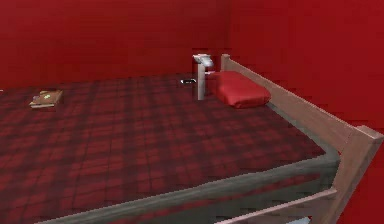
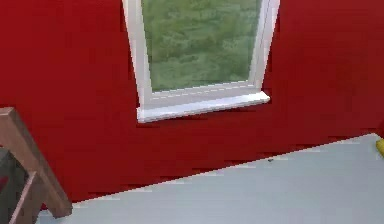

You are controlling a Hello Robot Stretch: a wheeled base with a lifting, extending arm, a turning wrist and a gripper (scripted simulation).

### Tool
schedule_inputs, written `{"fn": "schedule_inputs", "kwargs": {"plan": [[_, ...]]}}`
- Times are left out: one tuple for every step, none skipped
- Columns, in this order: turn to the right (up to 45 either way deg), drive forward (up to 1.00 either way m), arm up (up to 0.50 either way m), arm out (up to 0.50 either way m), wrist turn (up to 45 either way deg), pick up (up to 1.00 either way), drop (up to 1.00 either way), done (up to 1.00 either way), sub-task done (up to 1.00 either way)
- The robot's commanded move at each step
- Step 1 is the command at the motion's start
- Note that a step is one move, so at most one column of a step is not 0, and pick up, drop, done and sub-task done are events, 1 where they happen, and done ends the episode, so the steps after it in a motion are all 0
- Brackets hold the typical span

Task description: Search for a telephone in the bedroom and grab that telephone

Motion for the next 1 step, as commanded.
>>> {"fn": "schedule_inputs", "kwargs": {"plan": [[0.0, 0.05, 0.0, 0.0, 0.0, 0.0, 0.0, 0.0, 0.0]]}}
